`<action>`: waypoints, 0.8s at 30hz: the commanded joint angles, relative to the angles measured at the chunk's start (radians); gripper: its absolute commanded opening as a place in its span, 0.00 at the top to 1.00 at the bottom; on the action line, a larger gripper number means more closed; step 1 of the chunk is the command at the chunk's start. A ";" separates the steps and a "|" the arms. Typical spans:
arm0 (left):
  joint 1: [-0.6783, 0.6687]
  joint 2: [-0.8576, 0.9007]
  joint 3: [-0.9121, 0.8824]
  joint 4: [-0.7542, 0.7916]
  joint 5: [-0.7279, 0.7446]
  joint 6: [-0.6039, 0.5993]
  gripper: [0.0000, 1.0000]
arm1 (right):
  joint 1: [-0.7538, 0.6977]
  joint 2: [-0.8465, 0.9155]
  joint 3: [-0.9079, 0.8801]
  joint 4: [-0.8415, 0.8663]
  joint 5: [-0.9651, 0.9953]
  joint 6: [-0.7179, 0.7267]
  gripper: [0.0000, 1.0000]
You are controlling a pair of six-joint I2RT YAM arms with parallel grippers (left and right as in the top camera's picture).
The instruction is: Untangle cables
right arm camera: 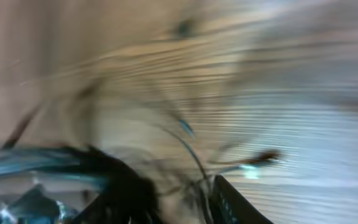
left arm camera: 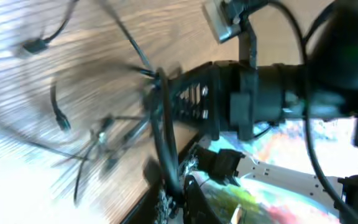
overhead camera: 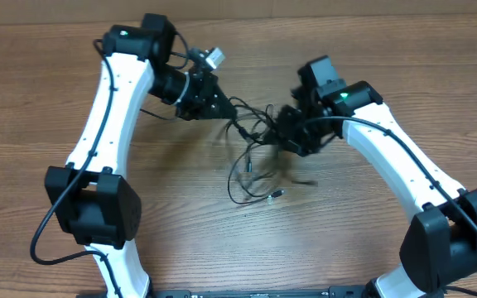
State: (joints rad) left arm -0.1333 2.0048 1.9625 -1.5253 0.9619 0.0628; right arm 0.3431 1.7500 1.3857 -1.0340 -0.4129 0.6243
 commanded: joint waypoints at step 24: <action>-0.090 -0.045 0.015 -0.106 0.105 0.477 0.96 | -0.056 -0.083 0.142 0.019 -0.262 -0.386 0.39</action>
State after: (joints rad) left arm -0.2310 1.9980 1.9640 -1.6207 0.9939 0.4347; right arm 0.3088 1.7588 1.4555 -1.0161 -0.5972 0.2741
